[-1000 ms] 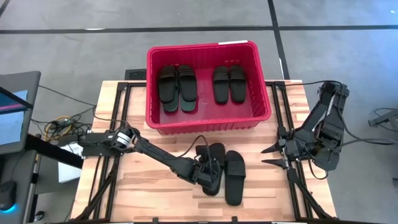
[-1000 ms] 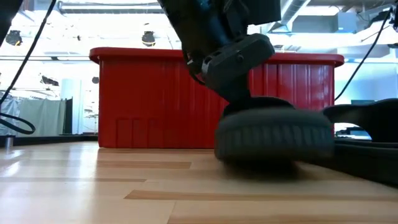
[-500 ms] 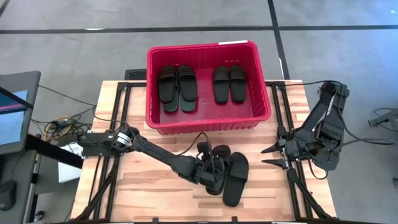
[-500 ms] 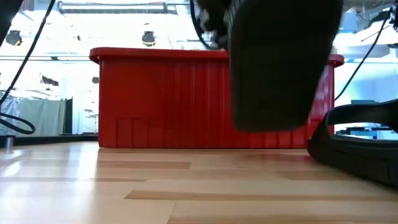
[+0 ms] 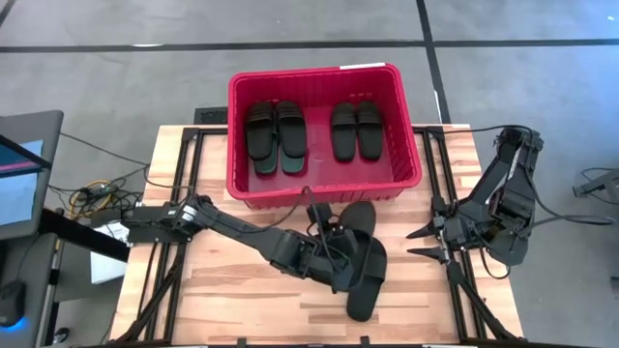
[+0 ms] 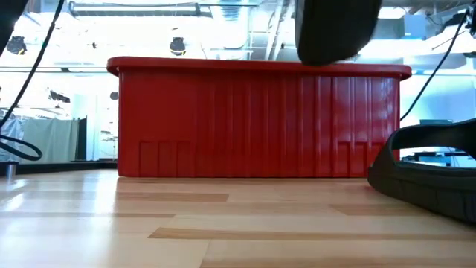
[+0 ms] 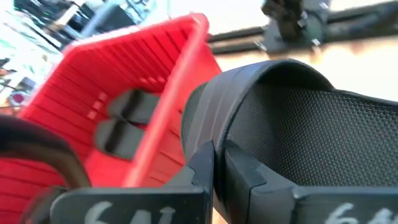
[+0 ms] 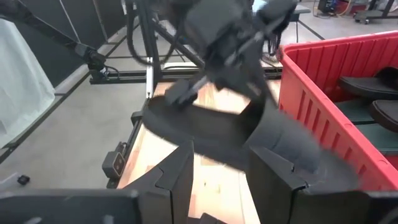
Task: Pick and place slides into bin
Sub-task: Put the black slide into the red bin
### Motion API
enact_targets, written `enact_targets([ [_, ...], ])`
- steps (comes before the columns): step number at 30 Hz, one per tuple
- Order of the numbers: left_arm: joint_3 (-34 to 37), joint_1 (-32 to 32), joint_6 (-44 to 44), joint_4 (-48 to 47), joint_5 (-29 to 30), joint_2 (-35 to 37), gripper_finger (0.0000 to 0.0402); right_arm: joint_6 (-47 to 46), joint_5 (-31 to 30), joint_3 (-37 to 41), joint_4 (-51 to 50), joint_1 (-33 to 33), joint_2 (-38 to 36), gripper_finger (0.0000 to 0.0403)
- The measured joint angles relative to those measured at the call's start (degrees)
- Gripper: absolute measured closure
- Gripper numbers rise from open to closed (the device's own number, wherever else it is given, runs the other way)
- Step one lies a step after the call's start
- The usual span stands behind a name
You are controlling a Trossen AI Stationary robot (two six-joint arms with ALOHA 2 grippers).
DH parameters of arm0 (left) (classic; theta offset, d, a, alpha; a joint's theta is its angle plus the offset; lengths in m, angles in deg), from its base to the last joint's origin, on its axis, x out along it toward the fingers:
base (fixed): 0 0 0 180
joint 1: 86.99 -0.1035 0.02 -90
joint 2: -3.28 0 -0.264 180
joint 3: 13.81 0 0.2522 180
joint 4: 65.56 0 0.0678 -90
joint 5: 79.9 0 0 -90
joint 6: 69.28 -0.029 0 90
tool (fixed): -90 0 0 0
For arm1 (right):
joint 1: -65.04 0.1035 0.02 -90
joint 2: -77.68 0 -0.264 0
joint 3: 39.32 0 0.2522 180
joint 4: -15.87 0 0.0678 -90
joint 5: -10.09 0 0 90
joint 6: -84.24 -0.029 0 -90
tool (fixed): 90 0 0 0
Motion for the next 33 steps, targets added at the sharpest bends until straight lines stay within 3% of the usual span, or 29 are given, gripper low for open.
enact_targets([
  [6, -4.1, -2.7, -3.3, -0.7, 3.5, 0.9, 0.0401, 0.4, 0.0, 0.0, 0.3, 0.0, -0.1, 0.0272],
  [16, -4.2, -10.0, -11.3, 0.4, 0.7, 1.2, 0.0401, 4.8, -0.5, 0.0, 4.7, -0.2, -2.2, 0.0272],
  [21, -4.2, -14.0, -18.6, 2.5, 0.3, 1.2, 0.0401, 8.8, -3.7, 0.0, 7.6, -0.2, -4.3, 0.0272],
  [33, -4.2, -26.3, -29.3, 5.9, -9.1, 1.2, 0.0401, 18.1, -11.6, 0.0, 14.6, -0.2, -9.0, 0.0272],
])
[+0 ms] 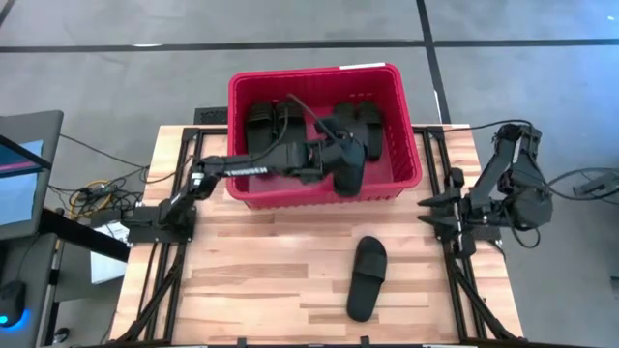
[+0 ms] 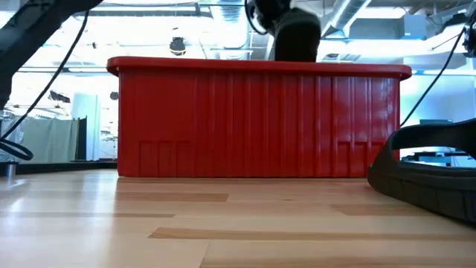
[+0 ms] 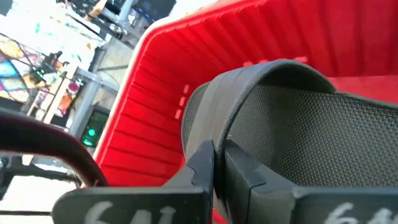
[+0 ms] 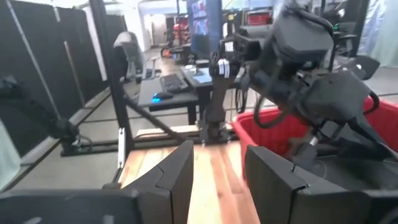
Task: Pick and place slides into bin
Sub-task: Put the black slide into the red bin
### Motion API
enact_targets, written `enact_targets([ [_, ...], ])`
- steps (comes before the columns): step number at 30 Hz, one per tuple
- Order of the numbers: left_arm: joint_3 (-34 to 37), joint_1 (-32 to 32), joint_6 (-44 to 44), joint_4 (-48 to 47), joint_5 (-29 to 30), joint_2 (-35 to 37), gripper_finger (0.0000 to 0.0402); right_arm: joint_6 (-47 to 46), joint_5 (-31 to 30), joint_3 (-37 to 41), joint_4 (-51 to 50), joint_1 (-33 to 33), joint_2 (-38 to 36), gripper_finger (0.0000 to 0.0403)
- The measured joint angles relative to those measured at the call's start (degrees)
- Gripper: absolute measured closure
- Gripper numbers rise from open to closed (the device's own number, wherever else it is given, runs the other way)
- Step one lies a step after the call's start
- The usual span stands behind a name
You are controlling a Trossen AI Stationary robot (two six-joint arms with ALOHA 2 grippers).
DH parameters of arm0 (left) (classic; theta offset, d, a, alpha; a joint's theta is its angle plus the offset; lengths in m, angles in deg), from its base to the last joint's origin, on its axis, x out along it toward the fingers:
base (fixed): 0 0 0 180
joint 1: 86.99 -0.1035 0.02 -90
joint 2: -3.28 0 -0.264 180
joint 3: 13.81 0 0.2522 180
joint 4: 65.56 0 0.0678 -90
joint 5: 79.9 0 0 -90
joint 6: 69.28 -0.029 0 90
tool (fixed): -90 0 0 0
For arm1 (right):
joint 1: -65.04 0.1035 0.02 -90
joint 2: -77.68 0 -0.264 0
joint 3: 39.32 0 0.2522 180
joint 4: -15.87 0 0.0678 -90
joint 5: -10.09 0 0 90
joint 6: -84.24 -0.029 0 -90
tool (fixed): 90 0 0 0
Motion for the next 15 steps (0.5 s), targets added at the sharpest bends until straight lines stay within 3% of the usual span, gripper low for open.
enact_targets([
  [7, 0.0, -5.8, -0.3, 0.0, -4.2, 0.0, 0.0401, 1.9, -2.0, 0.0, 1.7, -2.0, -0.8, 0.0272],
  [15, 0.0, -8.3, -6.0, 2.7, -6.8, 0.1, 0.0401, 1.9, -1.9, 0.0, 2.4, -5.7, -1.4, 0.0272],
])
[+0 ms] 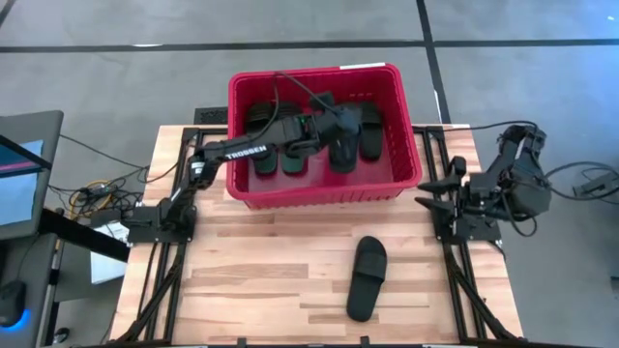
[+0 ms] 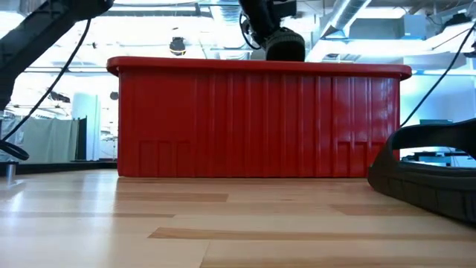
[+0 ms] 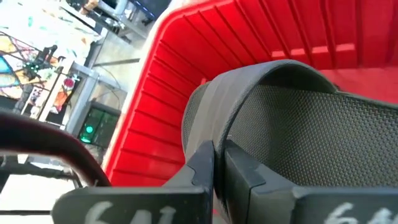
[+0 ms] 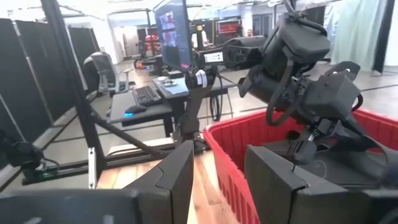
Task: Pick and place slides into bin
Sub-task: Put the black slide into the red bin
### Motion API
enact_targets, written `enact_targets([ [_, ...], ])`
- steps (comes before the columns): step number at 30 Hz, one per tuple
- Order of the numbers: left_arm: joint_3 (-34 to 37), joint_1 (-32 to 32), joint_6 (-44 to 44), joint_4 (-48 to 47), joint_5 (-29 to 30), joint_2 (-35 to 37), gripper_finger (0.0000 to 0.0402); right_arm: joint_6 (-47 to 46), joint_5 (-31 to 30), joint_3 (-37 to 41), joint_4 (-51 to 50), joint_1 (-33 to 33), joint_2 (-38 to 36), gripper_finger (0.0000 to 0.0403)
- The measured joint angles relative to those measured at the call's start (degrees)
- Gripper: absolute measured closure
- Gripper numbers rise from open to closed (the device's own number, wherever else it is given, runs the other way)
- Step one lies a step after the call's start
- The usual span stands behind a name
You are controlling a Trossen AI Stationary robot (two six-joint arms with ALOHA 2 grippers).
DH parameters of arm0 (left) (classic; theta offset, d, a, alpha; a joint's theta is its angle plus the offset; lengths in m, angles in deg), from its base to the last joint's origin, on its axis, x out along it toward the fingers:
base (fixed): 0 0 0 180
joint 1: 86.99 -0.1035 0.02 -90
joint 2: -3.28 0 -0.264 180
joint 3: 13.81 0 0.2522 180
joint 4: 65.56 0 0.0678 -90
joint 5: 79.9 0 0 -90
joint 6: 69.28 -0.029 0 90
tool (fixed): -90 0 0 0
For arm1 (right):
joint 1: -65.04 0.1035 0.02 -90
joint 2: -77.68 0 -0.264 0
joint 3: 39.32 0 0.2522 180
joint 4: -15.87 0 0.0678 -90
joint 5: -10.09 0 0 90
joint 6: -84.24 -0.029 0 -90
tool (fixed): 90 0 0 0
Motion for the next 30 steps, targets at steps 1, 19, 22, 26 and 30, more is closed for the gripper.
enact_targets([
  [1, 0.0, -0.4, -0.3, 0.6, -0.1, 0.0, 0.0401, 0.0, 0.0, 0.0, 0.1, -0.3, 0.0, 0.0272],
  [19, 1.6, -9.3, 1.2, 6.2, -7.5, 0.0, 0.0401, 3.2, 0.2, 0.0, 0.2, -6.8, 0.0, 0.0272],
  [22, 2.9, -10.1, 1.3, 7.2, -8.7, 0.0, 0.0401, 4.4, 0.3, 0.0, 0.2, -8.1, -0.3, 0.0272],
  [26, 5.2, -10.9, 1.5, 9.9, -9.4, 0.0, 0.0401, 5.6, 0.3, 0.0, 0.2, -9.3, -0.7, 0.0272],
  [30, 7.1, -11.5, 1.5, 12.6, -10.5, -0.2, 0.0401, 6.2, 0.4, 0.0, 0.2, -10.2, -0.7, 0.0272],
])
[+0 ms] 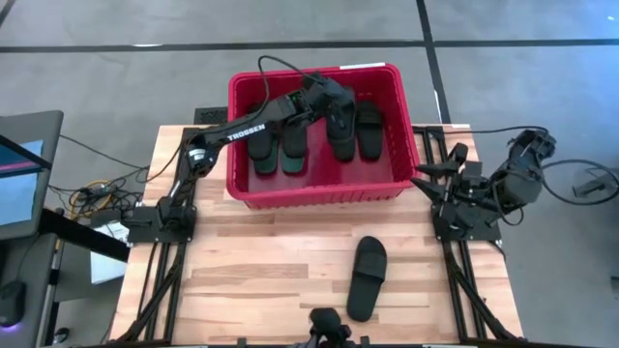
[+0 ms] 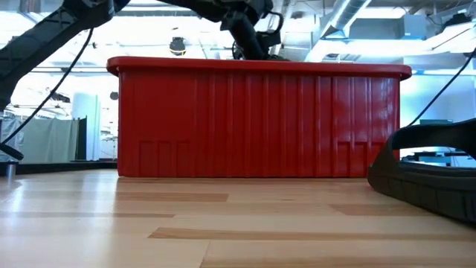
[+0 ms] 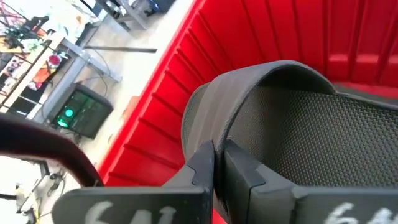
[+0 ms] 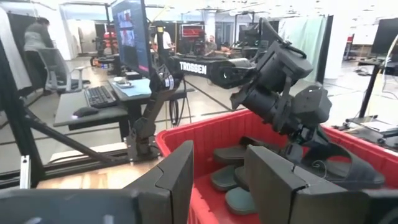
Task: Pick and place slides into bin
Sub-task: Put the black slide into the red bin
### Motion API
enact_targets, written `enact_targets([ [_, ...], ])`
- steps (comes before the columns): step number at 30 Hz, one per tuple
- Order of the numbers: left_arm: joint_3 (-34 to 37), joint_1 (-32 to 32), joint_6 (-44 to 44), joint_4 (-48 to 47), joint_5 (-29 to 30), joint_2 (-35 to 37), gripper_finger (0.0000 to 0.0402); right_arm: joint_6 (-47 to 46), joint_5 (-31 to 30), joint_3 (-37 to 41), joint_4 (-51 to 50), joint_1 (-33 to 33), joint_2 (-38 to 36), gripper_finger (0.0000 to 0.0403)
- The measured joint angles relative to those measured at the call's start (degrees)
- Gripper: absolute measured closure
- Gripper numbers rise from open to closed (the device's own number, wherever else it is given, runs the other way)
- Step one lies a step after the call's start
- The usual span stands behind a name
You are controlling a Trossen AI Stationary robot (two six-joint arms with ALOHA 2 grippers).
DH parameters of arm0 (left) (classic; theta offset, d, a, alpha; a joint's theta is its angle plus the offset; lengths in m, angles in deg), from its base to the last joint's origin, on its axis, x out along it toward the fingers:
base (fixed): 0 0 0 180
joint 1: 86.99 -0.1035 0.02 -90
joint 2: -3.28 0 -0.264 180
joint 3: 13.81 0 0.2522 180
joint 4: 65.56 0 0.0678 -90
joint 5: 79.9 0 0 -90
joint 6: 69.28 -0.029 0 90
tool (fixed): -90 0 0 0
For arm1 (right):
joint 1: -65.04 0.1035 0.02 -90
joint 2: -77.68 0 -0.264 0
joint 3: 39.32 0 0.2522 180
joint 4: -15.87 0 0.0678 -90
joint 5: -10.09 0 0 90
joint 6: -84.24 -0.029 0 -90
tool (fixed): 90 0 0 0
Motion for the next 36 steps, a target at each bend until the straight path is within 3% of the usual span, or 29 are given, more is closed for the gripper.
enact_targets([
  [11, 0.2, -0.4, 1.5, 6.7, 0.8, -4.1, 0.0401, -0.5, 1.4, 0.0, -0.4, -1.5, 0.0, 0.0272],
  [36, 0.3, -2.5, 7.4, 8.1, 0.3, -9.6, 0.0387, -2.2, 1.3, 0.0, -0.1, -1.5, 0.0, 0.0272],
])
